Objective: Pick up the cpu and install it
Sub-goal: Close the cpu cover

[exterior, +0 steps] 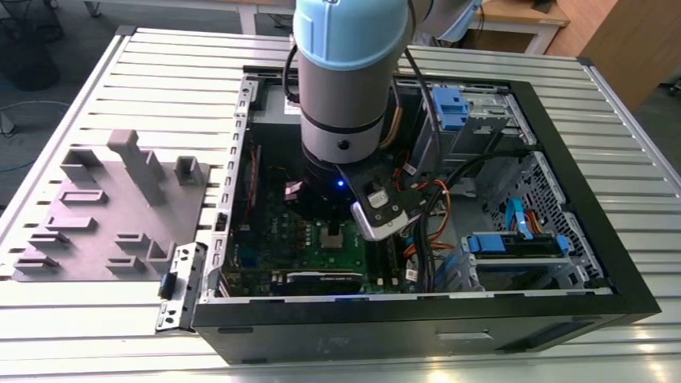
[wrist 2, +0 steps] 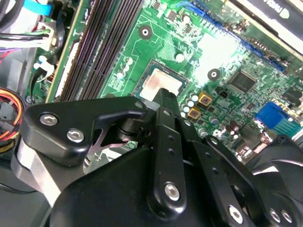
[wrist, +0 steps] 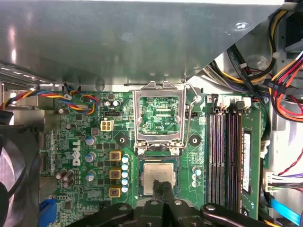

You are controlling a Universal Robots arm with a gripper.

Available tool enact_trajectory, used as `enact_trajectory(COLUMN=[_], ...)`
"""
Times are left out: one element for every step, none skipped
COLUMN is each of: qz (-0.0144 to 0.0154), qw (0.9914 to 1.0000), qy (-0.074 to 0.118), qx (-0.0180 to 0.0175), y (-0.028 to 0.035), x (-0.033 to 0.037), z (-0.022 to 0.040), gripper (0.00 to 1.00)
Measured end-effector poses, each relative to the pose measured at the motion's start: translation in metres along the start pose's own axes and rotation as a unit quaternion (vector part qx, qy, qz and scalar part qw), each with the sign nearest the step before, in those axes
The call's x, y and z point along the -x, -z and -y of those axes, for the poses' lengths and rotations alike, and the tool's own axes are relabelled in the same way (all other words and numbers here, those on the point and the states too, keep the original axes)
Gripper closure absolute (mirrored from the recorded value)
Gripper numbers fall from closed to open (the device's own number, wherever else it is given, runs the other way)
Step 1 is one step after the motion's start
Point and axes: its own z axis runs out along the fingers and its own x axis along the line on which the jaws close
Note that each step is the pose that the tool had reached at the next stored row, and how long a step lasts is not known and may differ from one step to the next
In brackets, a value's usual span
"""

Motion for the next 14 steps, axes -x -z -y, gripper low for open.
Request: enact_trajectory(qz=[0.0000,0.0000,0.0000,-0.0001,-0.0001,0.0000,-0.0001,-0.0001,-0.0001,-0.0001,-0.0001,-0.0001,-0.0001,-0.0001], qw=[1.00000,1.00000,1.00000,1.00000,1.00000,0.99999,0.99999,0.99998,0.99998,0.99997,0.99995,0.99993,0.99990,0.99987], qy=[0.000,0.000,0.001,0.001,0.002,0.003,0.004,0.005,0.007,0.008,0.010,0.012,0.014,0.016], qx=[0.0000,0.0000,0.0000,0.0000,0.0000,0.0001,0.0001,0.0002,0.0002,0.0003,0.0004,0.0004,0.0005,0.0005], y=[0.0000,0.0000,0.0000,-0.0001,-0.0001,-0.0003,-0.0004,-0.0006,-0.0007,-0.0009,-0.0012,-0.0014,-0.0016,-0.0018], x=[0.0001,0.0005,0.0014,0.0027,0.0045,0.0069,0.0096,0.0123,0.0149,0.0171,0.0191,0.0209,0.0225,0.0241], z=[0.0000,0.0000,-0.0001,-0.0001,0.0000,0.0000,0.0000,0.0000,0.0000,0.0000,0.0000,0.0000,0.0000,0.0000], gripper=[0.89,0.89,0.89,0.89,0.89,0.89,0.89,0.89,0.89,0.89,0.89,0.89,0.89,0.89])
